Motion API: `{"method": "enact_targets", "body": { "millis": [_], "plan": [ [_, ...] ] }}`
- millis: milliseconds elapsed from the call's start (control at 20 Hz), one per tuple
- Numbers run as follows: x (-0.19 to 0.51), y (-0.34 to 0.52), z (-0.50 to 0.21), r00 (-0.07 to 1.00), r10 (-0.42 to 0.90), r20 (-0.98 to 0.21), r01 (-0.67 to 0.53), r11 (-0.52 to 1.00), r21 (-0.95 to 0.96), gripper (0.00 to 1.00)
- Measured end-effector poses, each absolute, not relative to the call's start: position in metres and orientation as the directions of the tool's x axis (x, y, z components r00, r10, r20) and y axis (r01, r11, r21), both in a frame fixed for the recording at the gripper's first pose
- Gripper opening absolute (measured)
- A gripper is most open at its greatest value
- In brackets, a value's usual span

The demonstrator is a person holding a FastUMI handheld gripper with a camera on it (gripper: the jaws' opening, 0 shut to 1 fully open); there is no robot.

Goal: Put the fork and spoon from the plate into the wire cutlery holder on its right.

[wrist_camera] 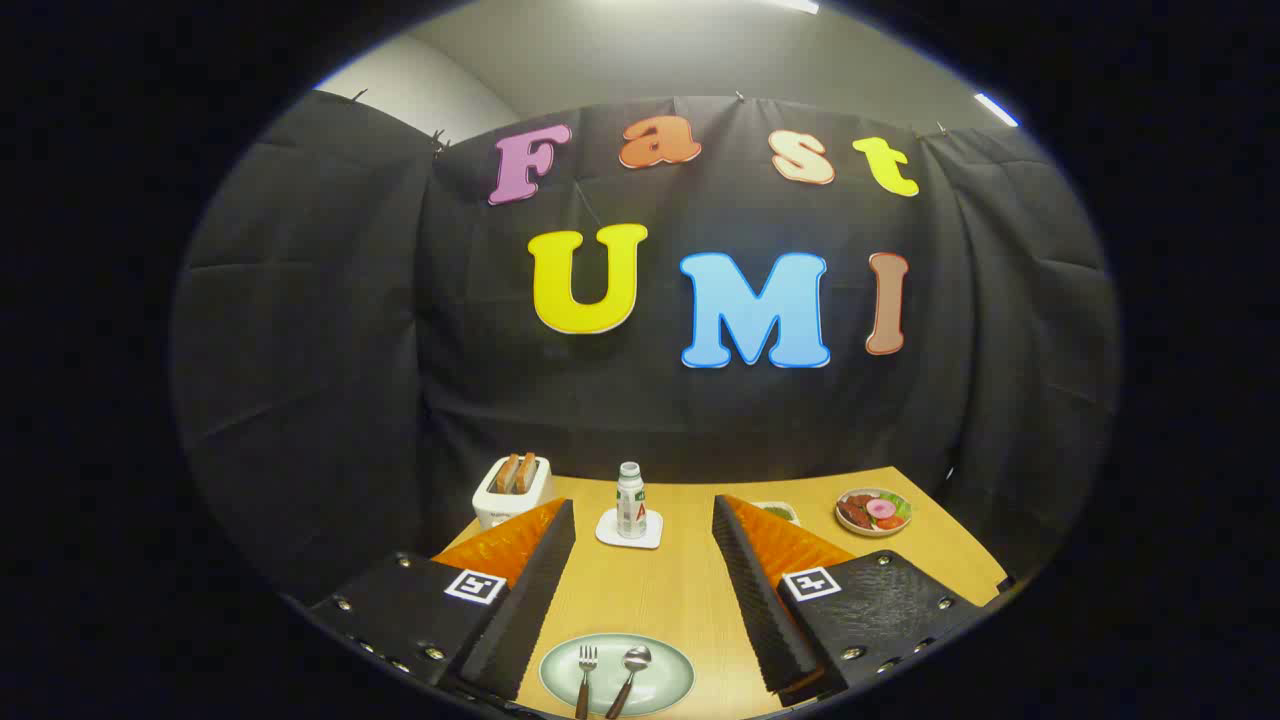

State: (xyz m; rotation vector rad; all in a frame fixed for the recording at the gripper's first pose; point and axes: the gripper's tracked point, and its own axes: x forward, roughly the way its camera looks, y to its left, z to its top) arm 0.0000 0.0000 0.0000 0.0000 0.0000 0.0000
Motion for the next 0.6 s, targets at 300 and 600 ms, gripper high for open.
{"method": "enact_targets", "body": {
  "millis": [300, 600],
  "plan": [
    [0.010, 0.002, -0.066, 0.986, -0.005, -0.168, 0.006, 1.000, 0.001, 0.86],
    [0.020, 0.008, -0.150, 0.926, 0.001, -0.378, 0.005, 1.000, 0.015, 0.86]
  ]
}}
